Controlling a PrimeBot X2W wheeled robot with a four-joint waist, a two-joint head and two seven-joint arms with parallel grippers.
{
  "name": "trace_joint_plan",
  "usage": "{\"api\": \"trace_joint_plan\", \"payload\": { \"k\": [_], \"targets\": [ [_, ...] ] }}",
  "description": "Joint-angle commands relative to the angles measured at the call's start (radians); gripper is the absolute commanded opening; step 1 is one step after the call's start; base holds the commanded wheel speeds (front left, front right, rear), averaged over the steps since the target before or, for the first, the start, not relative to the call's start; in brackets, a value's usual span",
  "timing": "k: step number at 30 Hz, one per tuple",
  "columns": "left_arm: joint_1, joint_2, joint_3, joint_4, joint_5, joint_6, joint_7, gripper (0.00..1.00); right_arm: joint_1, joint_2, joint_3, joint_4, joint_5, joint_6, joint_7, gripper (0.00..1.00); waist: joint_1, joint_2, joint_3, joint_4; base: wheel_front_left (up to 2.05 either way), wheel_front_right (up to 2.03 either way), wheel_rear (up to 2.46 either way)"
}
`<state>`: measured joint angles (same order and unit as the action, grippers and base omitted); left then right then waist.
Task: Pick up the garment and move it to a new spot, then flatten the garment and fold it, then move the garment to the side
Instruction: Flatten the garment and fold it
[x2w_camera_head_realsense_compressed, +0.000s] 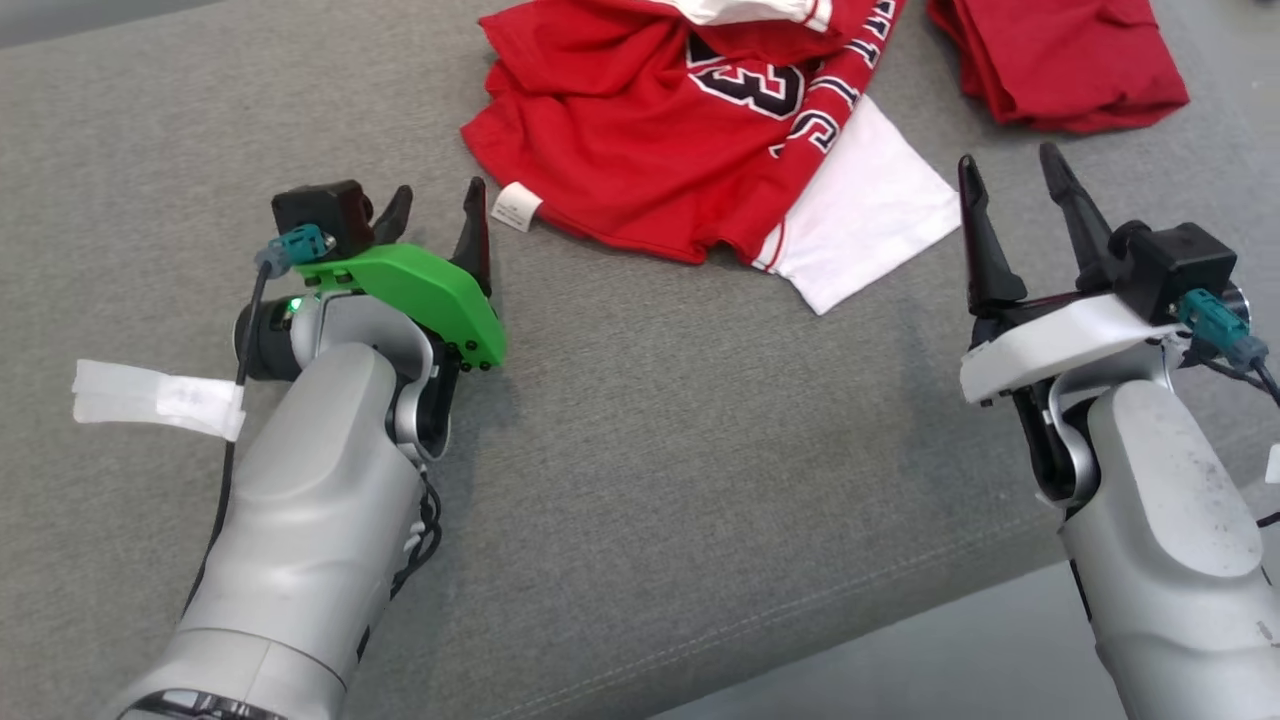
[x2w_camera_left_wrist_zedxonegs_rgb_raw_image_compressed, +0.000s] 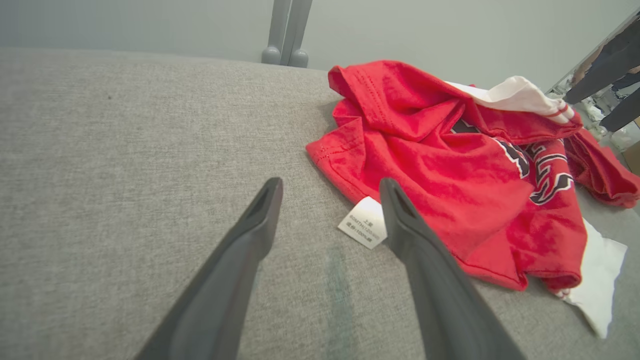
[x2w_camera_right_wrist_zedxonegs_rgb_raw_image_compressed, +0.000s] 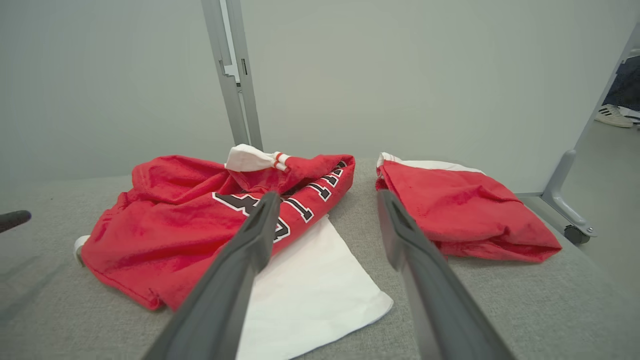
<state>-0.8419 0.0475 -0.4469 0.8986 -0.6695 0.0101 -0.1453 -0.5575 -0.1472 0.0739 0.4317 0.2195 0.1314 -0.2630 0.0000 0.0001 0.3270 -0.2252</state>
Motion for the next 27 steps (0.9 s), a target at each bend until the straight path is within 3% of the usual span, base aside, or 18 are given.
{"api": "trace_joint_plan", "payload": {
  "k": [1, 7, 14, 17, 18, 20, 21, 22, 23, 24, 27],
  "targets": [
    [-0.030, 0.007, 0.005, 0.019, -0.002, 0.003, 0.000, 1.00, 0.017, 0.006, 0.003, -0.024, 0.007, -0.002, -0.003, 1.00, 0.0000, -0.0001, 0.058, -0.091, 0.00, 0.00, 0.00],
    [-0.116, 0.012, 0.007, 0.151, -0.007, 0.011, 0.022, 1.00, 0.076, 0.024, 0.028, -0.127, 0.023, -0.002, 0.005, 1.00, 0.0000, -0.0001, 0.082, -0.147, 0.00, 0.00, 0.00],
    [-0.188, 0.032, 0.041, 0.283, -0.037, 0.076, 0.051, 1.00, 0.105, 0.027, 0.064, -0.199, 0.033, -0.002, 0.014, 1.00, 0.0000, -0.0001, 0.095, -0.194, 0.00, 0.00, 0.00],
    [-0.203, 0.033, 0.044, 0.311, -0.045, 0.061, 0.057, 1.00, 0.110, 0.023, 0.068, -0.220, 0.034, -0.002, 0.018, 1.00, 0.0000, -0.0001, 0.096, -0.203, 0.00, 0.00, 0.00],
    [-0.211, 0.033, 0.043, 0.327, -0.047, 0.060, 0.059, 0.85, 0.113, 0.023, 0.070, -0.228, 0.032, -0.002, 0.019, 1.00, 0.0000, -0.0001, 0.095, -0.208, 0.00, 0.00, 0.00],
    [-0.214, 0.035, 0.043, 0.340, -0.050, 0.068, 0.065, 0.46, 0.114, 0.025, 0.074, -0.234, 0.028, -0.002, 0.017, 1.00, 0.0000, -0.0001, 0.095, -0.213, 0.00, 0.00, 0.00],
    [-0.214, 0.035, 0.043, 0.340, -0.050, 0.068, 0.065, 0.46, 0.114, 0.025, 0.074, -0.234, 0.028, -0.002, 0.017, 1.00, 0.0000, -0.0001, 0.095, -0.213, 0.00, 0.00, 0.00],
    [-0.217, 0.035, 0.041, 0.347, -0.048, 0.074, 0.066, 0.30, 0.114, 0.027, 0.078, -0.237, 0.027, -0.002, 0.017, 1.00, 0.0000, -0.0001, 0.095, -0.215, 0.00, 0.00, 0.00],
    [-0.219, 0.036, 0.039, 0.352, -0.045, 0.079, 0.062, 0.05, 0.113, 0.028, 0.083, -0.240, 0.029, -0.002, 0.016, 1.00, 0.0000, -0.0001, 0.095, -0.217, 0.00, 0.00, 0.00],
    [-0.220, 0.036, 0.038, 0.356, -0.045, 0.080, 0.058, 0.00, 0.112, 0.028, 0.085, -0.242, 0.030, -0.002, 0.016, 1.00, 0.0000, -0.0001, 0.095, -0.218, 0.00, 0.00, 0.00],
    [-0.225, 0.039, 0.036, 0.360, -0.039, 0.092, 0.024, 0.00, 0.116, 0.021, 0.075, -0.250, 0.030, -0.002, 0.014, 1.00, 0.0000, -0.0001, 0.096, -0.209, 0.00, 0.00, 0.00]
  ]
}}
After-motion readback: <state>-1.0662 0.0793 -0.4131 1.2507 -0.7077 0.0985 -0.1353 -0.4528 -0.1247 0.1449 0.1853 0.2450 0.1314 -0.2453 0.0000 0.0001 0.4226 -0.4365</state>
